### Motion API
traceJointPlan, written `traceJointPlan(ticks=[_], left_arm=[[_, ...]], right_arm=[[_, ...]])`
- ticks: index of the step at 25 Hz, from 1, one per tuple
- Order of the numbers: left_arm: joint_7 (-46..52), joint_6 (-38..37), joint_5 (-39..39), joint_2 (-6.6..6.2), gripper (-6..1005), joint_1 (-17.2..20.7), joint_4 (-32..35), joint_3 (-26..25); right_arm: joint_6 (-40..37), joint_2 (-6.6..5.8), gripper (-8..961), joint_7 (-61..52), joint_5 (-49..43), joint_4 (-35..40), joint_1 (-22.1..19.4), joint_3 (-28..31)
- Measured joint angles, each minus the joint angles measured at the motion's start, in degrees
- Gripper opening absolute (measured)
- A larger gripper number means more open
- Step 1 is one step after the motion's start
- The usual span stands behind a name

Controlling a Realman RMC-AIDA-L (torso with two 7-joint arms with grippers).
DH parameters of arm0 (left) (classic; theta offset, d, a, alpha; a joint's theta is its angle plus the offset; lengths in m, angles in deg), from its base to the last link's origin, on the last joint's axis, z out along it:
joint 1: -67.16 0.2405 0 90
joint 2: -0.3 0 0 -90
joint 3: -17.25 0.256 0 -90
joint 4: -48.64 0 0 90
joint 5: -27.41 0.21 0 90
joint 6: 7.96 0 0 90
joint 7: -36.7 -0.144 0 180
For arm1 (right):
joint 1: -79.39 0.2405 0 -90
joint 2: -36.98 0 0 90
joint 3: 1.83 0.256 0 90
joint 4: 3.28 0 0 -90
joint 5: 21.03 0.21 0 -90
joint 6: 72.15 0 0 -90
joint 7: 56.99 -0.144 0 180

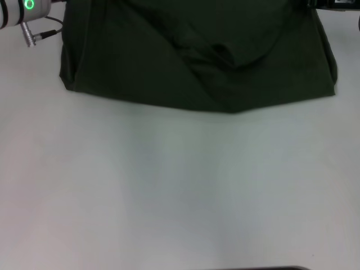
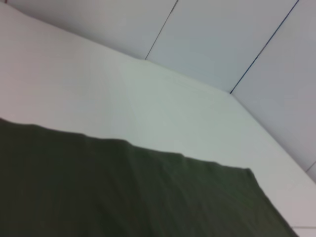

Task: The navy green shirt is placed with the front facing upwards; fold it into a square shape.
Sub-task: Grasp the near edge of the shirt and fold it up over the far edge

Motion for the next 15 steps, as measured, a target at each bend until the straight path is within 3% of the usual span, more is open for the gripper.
traceJointPlan(ticks=[9, 15], left_arm=[[-0.46, -0.08, -2.03, -0.46, 34, -0.37, -0.09, -0.02], [-0.60, -0.58, -3.85, -0.68, 34, -0.42, -0.39, 0.34]], right_arm=[[0.16, -0.40, 31, 0.05, 0.57, 0.82, 0.36, 0.01], [-0.10, -1.29, 31, 0.09, 0.70, 0.87, 0.72, 0.06]])
